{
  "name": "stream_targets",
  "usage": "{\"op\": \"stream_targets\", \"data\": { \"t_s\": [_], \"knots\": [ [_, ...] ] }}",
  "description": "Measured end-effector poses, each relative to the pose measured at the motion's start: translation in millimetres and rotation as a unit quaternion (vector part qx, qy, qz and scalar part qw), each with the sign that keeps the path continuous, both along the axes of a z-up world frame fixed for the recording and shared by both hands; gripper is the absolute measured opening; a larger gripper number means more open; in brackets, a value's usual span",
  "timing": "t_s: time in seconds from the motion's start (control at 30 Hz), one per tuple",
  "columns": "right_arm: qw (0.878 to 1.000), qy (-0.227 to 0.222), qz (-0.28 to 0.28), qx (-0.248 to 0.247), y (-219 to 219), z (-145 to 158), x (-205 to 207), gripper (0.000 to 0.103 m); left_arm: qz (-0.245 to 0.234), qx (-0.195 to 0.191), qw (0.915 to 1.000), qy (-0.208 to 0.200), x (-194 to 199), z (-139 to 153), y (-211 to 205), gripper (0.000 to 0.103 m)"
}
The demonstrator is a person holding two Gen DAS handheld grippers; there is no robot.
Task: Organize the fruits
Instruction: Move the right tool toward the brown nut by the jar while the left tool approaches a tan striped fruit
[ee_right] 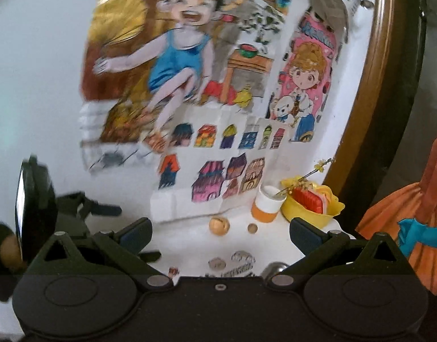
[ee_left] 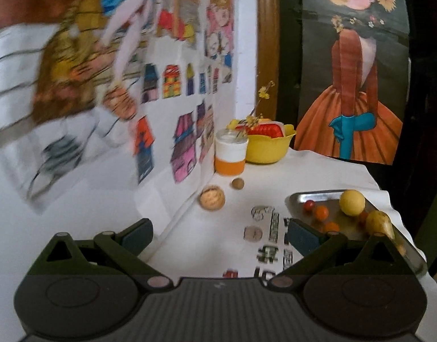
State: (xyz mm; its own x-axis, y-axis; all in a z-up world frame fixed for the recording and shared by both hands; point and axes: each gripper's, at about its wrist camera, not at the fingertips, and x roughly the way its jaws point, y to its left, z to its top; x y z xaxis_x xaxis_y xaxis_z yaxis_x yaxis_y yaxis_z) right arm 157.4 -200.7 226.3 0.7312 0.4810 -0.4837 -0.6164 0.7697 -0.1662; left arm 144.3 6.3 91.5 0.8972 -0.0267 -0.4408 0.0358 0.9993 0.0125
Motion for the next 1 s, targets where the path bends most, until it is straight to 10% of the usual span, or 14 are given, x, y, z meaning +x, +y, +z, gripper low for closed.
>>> {"op": "stream_targets", "data": {
  "t_s": [0.37,1.0],
  "knots": [
    [0.996,0.090,-0.028,-0.007,8.2,-53.5,139.0,0.102,-0.009,0.002,0.9995,0.030,84.8,-32.9,-5.1,0.103],
    [0.993,0.114,0.039,0.023,37.6,-180.3,281.9,0.102,-0.012,0.026,0.9989,0.038,172.3,-78.1,-10.2,0.102]
  ]
}}
